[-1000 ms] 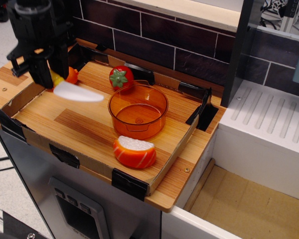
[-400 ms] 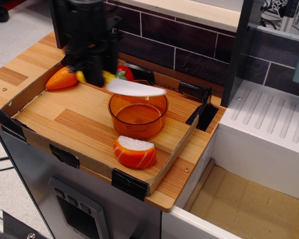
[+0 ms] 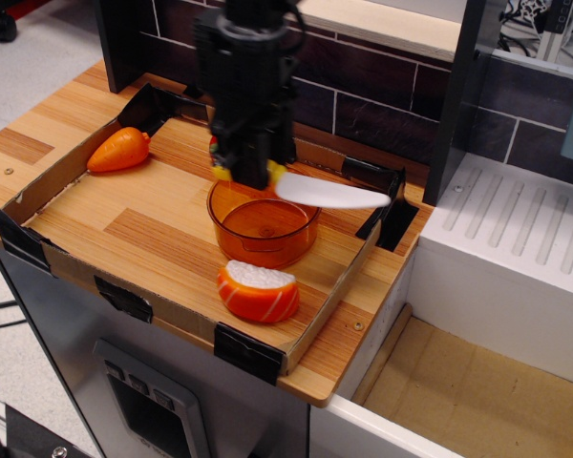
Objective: Put knife in pot
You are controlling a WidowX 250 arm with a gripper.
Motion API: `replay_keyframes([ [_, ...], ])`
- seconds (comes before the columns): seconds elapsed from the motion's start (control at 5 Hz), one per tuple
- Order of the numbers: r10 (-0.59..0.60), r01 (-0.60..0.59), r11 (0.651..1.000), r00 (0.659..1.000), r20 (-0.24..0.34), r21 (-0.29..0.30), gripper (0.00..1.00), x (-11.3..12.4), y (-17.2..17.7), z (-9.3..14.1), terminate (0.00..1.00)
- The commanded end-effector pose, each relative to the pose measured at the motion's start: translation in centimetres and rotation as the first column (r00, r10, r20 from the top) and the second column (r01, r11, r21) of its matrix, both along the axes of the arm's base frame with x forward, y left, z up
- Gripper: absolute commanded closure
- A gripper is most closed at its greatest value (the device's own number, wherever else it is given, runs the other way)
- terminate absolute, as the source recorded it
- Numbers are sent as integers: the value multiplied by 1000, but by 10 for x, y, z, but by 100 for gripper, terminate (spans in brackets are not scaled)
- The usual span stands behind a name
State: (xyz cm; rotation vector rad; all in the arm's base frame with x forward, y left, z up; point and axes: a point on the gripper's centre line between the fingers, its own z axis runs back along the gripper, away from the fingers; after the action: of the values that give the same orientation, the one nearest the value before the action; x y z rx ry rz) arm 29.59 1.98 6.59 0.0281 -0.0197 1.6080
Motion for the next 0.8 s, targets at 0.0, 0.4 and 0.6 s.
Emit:
replay_keyframes([
  [0.0, -14, 11, 999, 998, 64, 45, 0, 19, -5, -5, 0],
  [0.4, -22, 21, 1000, 998, 67, 21, 0, 16, -1, 13, 0],
  [0.6, 3, 0, 1000, 994, 106, -26, 0, 14, 12, 46, 0],
])
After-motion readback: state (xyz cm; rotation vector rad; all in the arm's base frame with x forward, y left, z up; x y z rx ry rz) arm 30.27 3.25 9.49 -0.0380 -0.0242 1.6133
